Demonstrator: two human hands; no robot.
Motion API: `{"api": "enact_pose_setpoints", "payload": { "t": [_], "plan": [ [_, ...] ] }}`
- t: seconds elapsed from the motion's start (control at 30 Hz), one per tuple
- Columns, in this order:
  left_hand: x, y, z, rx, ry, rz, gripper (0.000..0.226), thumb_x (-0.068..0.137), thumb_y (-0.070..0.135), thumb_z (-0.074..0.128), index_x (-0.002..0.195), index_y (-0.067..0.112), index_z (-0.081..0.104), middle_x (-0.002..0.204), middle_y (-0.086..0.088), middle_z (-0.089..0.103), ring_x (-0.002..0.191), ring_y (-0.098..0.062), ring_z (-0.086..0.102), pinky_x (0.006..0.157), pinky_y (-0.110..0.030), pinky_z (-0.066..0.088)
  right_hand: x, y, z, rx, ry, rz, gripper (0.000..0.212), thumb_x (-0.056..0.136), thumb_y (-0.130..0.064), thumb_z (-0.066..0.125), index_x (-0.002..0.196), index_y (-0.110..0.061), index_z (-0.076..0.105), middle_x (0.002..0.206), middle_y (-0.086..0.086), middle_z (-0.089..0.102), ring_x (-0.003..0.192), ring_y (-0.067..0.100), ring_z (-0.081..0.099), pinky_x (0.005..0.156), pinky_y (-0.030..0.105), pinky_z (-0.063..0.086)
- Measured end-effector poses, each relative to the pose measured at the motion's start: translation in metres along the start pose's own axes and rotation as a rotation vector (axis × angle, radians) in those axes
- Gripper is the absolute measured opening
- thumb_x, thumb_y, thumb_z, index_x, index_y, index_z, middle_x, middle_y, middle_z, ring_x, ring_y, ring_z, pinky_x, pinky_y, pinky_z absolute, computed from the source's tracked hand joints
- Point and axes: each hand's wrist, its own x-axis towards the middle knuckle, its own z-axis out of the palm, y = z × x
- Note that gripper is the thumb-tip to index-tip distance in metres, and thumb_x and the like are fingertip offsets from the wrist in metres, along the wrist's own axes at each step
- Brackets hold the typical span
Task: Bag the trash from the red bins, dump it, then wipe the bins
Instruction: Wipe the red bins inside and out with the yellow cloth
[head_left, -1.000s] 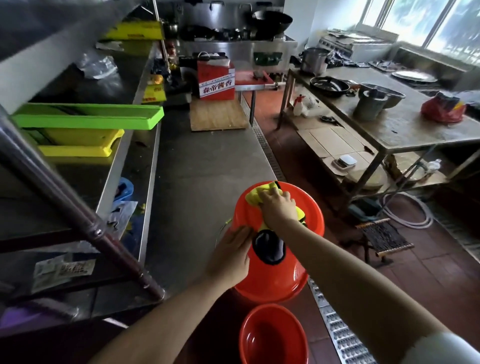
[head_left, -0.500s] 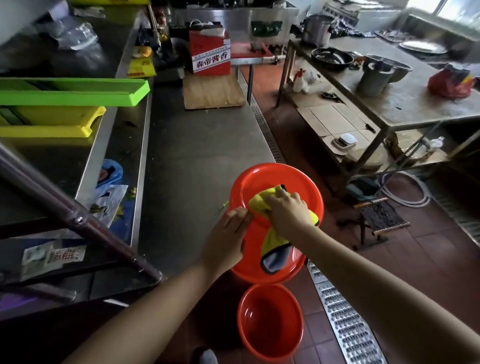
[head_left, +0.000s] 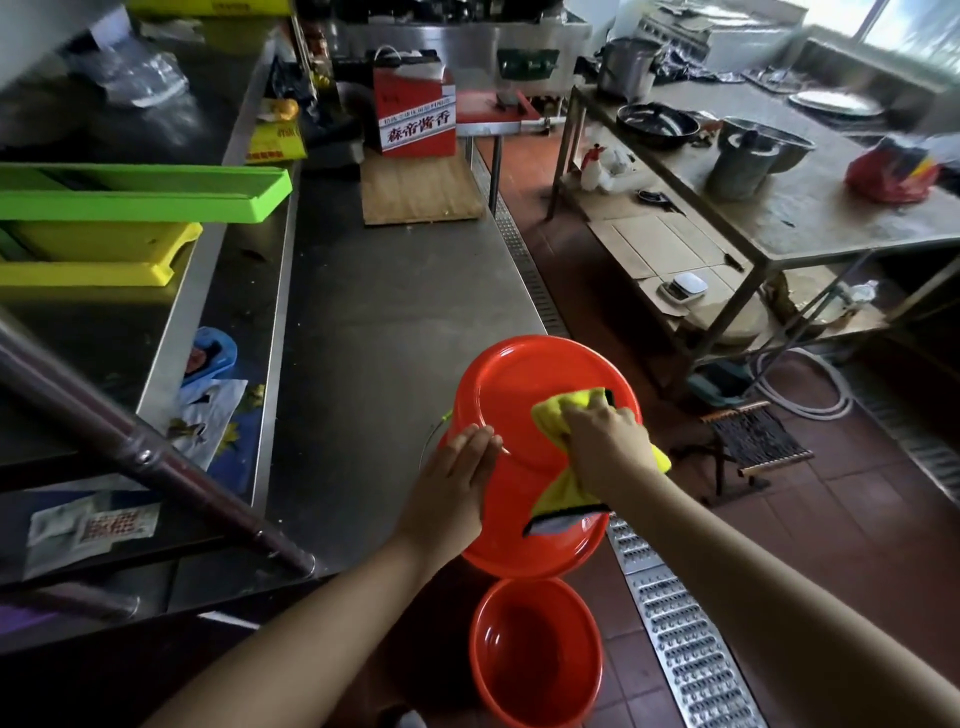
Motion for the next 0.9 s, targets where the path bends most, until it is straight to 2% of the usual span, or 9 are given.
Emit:
{"api": "enact_pose_setpoints", "payload": {
  "t": [0.13, 0.23, 0.33, 0.5, 0.63, 0.73, 0.9],
  "plan": [
    [-0.002, 0.001, -0.005, -0.027, 0.012, 0.023, 0.061, 0.083, 0.014, 0.049, 0.143, 0.002, 0.046, 0.146, -0.014, 0.047, 0.137, -0.033, 0.041, 0.111, -0.046, 0.038, -0.015, -0.003, 0.002, -0.031, -0.035, -0.034, 0.031, 0.095, -0.017, 0.052, 0.124, -0.023, 0.06, 0.121, 0.01, 0.054, 0.11, 0.036, 0.054, 0.085, 0.043, 0.048],
    [-0.001, 0.003, -0.006, -0.029, -0.001, 0.015, 0.064, 0.081, 0.014, 0.052, 0.144, 0.002, 0.045, 0.146, -0.014, 0.047, 0.137, -0.034, 0.041, 0.111, -0.046, 0.037, 0.014, 0.006, -0.009, -0.038, 0.011, -0.027, 0.031, 0.098, -0.025, 0.052, 0.127, -0.028, 0.061, 0.126, 0.009, 0.053, 0.116, 0.037, 0.052, 0.092, 0.044, 0.048],
    [-0.002, 0.004, -0.006, -0.007, -0.056, -0.002, 0.073, 0.079, 0.02, 0.06, 0.147, 0.002, 0.039, 0.148, -0.014, 0.044, 0.139, -0.033, 0.038, 0.112, -0.046, 0.036, 0.043, 0.016, -0.019, -0.053, 0.07, 0.042, 0.032, 0.1, -0.022, 0.049, 0.13, -0.027, 0.06, 0.13, 0.007, 0.053, 0.119, 0.035, 0.05, 0.096, 0.044, 0.047],
    [-0.001, 0.002, 0.001, -0.002, -0.035, -0.003, 0.07, 0.082, 0.017, 0.054, 0.148, 0.003, 0.037, 0.148, -0.014, 0.043, 0.139, -0.033, 0.035, 0.115, -0.045, 0.031, 0.033, 0.019, -0.016, -0.102, 0.042, 0.063, 0.03, 0.098, -0.018, 0.048, 0.125, -0.023, 0.061, 0.125, 0.009, 0.055, 0.115, 0.035, 0.052, 0.092, 0.043, 0.046],
    [-0.002, 0.001, 0.003, -0.061, -0.019, 0.0, 0.073, 0.08, 0.016, 0.053, 0.149, 0.004, 0.035, 0.149, -0.013, 0.04, 0.141, -0.032, 0.032, 0.119, -0.043, 0.025, -0.01, 0.02, -0.006, -0.07, -0.024, -0.04, 0.025, 0.096, -0.024, 0.053, 0.119, -0.025, 0.064, 0.116, 0.008, 0.057, 0.109, 0.036, 0.057, 0.084, 0.043, 0.051],
    [-0.002, -0.002, 0.002, -0.067, -0.033, -0.003, 0.076, 0.08, 0.017, 0.054, 0.151, 0.006, 0.032, 0.152, -0.012, 0.035, 0.144, -0.032, 0.026, 0.121, -0.04, 0.019, -0.025, -0.001, 0.0, -0.042, -0.014, -0.148, 0.031, 0.096, -0.016, 0.047, 0.121, -0.028, 0.063, 0.118, 0.007, 0.055, 0.108, 0.034, 0.056, 0.079, 0.041, 0.05],
    [-0.005, 0.002, 0.001, -0.154, -0.036, -0.043, 0.089, 0.07, 0.015, 0.063, 0.152, 0.008, 0.03, 0.153, -0.011, 0.034, 0.144, -0.031, 0.024, 0.118, -0.043, 0.028, -0.003, -0.032, 0.005, 0.027, 0.046, -0.208, 0.035, 0.096, -0.013, 0.048, 0.125, -0.026, 0.061, 0.124, 0.006, 0.053, 0.108, 0.035, 0.052, 0.084, 0.042, 0.048]
  ]
}}
